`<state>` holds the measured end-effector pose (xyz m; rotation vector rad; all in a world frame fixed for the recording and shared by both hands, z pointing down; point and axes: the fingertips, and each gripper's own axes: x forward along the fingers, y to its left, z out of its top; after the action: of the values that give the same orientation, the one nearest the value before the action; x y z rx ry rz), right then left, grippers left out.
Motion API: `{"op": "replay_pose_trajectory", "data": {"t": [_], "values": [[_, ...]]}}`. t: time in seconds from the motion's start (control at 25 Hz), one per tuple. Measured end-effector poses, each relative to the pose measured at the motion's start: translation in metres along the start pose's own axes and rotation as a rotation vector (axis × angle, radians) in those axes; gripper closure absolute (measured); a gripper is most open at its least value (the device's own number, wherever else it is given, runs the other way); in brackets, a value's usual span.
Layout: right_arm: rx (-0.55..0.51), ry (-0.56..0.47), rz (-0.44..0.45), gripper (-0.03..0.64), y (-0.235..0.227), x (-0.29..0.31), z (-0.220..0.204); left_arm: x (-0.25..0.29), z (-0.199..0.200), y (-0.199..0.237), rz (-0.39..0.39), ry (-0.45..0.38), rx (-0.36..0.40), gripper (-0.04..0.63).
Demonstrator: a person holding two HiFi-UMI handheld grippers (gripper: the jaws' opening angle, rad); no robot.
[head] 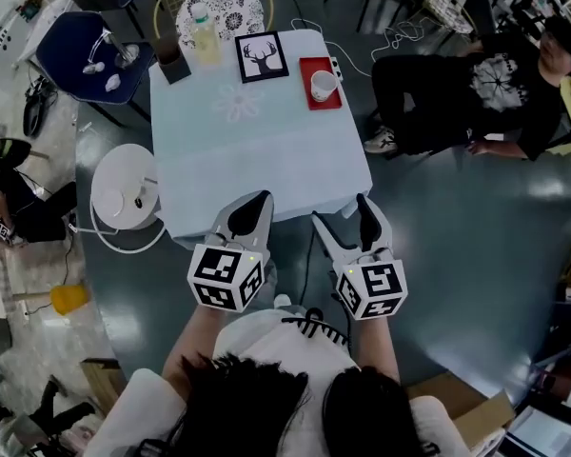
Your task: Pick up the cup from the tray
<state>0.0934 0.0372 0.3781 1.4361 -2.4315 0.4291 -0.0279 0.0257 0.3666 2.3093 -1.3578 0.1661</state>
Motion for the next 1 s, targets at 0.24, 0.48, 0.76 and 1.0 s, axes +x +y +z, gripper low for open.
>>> {"op": "replay_pose_trajectory", "data": {"t": [0.24, 0.48, 0.76, 1.0], "values": [[-0.015, 0.006, -0.03, 0.23, -0.01, 0.037, 0.022, 0.025, 0.021, 0.029, -0.025, 0.019, 0.02, 0.595], [0.021, -0.009, -0.082, 0.221, -0.019, 0.071, 0.033, 0.049, 0.036, 0.054, -0.069, 0.037, 0.029, 0.595], [0.069, 0.012, -0.098, 0.215, -0.03, 0.102, 0.034, 0.077, 0.036, 0.077, -0.092, 0.096, 0.028, 0.595], [0.054, 0.0, -0.11, 0.208, -0.049, 0.126, 0.036, 0.101, 0.034, 0.091, -0.082, 0.118, 0.024, 0.595]]}}
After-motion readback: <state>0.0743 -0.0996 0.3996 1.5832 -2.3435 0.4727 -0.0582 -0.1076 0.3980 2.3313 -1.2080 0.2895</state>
